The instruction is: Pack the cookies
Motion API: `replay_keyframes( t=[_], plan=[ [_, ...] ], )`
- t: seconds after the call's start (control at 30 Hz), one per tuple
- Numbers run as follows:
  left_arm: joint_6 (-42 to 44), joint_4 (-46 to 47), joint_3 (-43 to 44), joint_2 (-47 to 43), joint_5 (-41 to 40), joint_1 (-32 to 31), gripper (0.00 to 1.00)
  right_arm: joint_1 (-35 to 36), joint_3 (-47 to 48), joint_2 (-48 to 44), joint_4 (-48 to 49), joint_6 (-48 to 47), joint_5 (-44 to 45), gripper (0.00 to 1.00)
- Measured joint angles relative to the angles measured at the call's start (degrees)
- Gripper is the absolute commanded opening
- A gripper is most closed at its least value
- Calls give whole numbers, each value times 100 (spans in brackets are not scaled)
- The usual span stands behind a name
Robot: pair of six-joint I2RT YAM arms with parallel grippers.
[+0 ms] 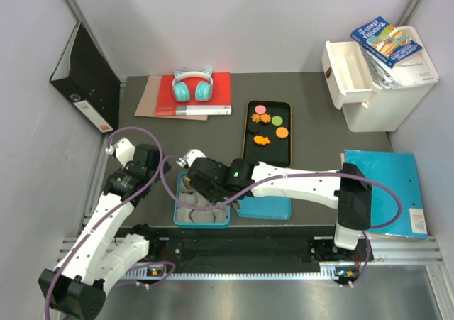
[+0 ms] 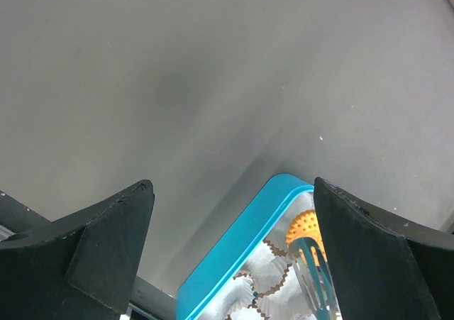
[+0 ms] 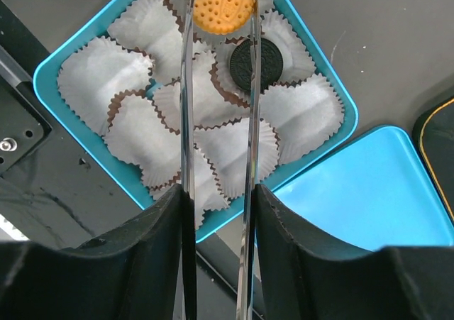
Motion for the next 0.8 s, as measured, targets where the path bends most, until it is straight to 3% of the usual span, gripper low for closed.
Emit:
replay_keyframes(
  t=[0.4,0.8],
  plan=[
    [0,2,-2,0,13,0,98,-13,184,149,9,-39,-15,56],
    [0,2,-2,-7,61,0,98,-22,260,-210,-184,61,166,57]
  ],
)
